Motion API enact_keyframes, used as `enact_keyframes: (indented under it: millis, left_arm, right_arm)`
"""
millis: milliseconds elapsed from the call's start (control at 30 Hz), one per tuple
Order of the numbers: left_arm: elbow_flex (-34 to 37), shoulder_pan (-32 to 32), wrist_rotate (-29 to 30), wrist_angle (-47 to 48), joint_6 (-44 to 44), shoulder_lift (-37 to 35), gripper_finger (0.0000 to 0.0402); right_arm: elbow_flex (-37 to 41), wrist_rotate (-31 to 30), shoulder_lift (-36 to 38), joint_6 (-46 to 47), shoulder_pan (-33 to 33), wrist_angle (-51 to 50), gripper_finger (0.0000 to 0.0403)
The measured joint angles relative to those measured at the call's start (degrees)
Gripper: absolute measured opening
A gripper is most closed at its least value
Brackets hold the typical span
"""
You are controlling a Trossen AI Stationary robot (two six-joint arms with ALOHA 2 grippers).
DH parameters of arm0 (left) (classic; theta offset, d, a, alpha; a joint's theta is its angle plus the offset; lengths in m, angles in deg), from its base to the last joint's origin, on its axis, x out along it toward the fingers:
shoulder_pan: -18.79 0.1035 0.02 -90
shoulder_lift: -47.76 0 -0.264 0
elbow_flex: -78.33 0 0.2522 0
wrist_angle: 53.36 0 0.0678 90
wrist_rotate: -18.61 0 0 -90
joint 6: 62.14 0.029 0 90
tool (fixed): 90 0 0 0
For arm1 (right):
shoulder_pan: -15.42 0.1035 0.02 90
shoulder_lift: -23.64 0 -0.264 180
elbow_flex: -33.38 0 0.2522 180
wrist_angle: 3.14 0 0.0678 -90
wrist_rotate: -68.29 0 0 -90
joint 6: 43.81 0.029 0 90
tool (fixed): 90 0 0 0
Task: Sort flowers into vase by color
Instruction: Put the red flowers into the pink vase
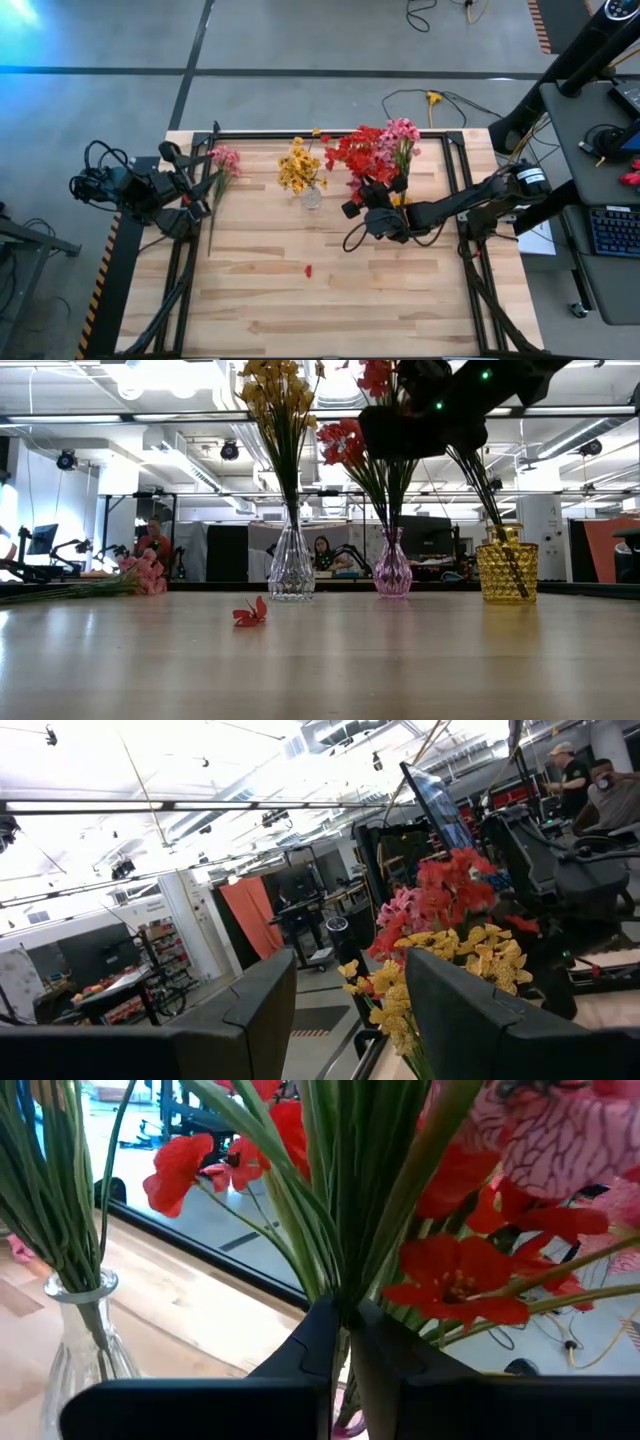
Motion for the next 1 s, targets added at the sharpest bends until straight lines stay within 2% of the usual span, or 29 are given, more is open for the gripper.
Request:
enact_keyframes:
  millis: [333, 733, 1000]
  left_arm:
    - [0.00, 0.00, -0.02, 0.00, -0.01, 0.02, 0.0172]
    - [0.00, 0.00, -0.04, 0.00, -0.01, 0.02, 0.0172]
    - [0.00, 0.00, -0.04, 0.00, -0.01, 0.02, 0.0172]
  right_arm:
    - [0.00, 0.85, 2.35, 2.48, 0.00, 0.01, 0.0018]
    - [0.00, 8.86, 2.58, 7.56, -3.47, -4.63, 0.0018]
    - [0.00, 10.04, 2.61, 7.56, -3.52, -4.76, 0.0018]
